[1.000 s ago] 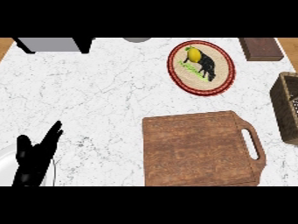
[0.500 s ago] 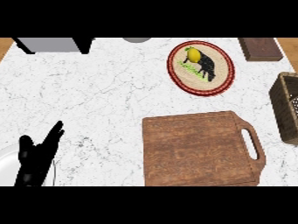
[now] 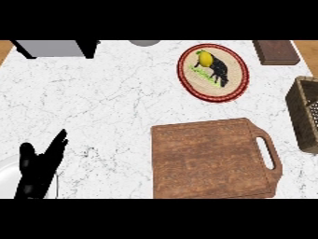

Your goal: Pick the squash from the cutting board and place it in the basket

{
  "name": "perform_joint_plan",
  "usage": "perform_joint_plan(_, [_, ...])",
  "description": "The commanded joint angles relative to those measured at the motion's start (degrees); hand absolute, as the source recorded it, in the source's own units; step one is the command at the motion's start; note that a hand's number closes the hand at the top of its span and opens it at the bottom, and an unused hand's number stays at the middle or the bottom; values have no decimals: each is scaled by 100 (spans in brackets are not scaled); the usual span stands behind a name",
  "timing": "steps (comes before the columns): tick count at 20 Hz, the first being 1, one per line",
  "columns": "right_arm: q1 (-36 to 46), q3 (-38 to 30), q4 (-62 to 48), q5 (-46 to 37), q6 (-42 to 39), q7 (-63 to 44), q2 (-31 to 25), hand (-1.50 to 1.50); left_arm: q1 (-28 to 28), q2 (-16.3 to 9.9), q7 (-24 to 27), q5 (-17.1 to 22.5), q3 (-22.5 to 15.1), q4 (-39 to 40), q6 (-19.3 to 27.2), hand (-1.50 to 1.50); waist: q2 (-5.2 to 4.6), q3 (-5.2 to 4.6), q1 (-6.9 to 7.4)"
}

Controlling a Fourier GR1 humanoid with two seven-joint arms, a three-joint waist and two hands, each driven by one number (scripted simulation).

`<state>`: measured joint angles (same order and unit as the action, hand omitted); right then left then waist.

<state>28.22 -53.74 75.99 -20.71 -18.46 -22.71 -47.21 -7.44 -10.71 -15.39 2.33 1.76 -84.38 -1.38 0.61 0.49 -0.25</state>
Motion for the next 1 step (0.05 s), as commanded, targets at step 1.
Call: perform_joint_plan(1, [-282, -494, -460, 300, -256, 0, -563, -150, -67, 85, -122, -136, -70, 187, 79, 0, -54, -47, -14])
